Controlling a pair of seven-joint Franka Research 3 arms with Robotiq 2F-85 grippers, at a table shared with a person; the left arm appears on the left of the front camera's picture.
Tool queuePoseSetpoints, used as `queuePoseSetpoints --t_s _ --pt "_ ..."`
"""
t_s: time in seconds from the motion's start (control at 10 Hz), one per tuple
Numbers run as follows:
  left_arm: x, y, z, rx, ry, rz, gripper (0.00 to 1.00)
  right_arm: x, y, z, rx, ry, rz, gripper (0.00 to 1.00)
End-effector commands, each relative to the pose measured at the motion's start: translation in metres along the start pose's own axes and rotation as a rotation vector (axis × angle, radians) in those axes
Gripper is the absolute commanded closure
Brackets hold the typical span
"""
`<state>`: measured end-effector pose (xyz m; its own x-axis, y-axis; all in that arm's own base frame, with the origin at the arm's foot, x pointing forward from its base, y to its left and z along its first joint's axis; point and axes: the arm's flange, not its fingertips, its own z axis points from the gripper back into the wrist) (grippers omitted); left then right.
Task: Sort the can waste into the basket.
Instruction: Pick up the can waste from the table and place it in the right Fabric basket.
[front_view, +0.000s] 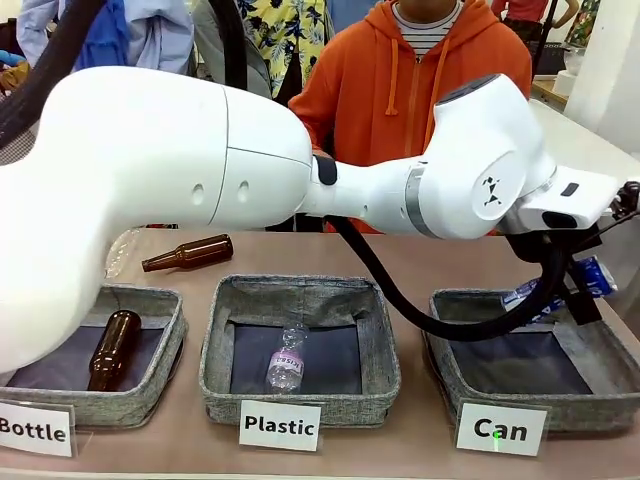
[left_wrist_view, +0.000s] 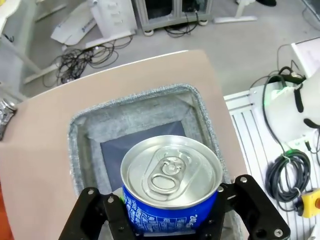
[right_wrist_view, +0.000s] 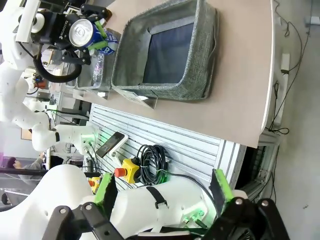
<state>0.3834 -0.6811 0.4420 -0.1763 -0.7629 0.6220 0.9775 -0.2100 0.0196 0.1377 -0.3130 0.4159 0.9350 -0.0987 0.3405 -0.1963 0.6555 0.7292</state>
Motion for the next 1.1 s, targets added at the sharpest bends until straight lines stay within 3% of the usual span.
queuePoseSetpoints --t_s 0.0,0.2,0.3,0.5,1.0 --pt "-0.003 -0.009 0.004 -0.012 0.015 -0.038 0.00 -0.004 0.005 0.003 -0.007 0.008 -0.021 0.00" --pt "-0.007 -0.016 0.011 -0.010 0.001 -0.048 0.00 -0.004 0.005 0.003 -0.007 0.008 -0.021 0.00" --pt "-0.010 -0.019 0.015 -0.001 -0.006 -0.054 0.20 -0.004 0.005 0.003 -0.007 0.008 -0.021 0.00" --pt "-0.013 -0.024 0.023 0.013 -0.020 -0.068 0.00 -0.004 0.005 0.003 -0.007 0.008 -0.021 0.00" --pt "-0.024 -0.038 0.050 0.003 -0.078 -0.037 0.00 0.000 0.000 0.000 0.000 0.000 0.000 0.00"
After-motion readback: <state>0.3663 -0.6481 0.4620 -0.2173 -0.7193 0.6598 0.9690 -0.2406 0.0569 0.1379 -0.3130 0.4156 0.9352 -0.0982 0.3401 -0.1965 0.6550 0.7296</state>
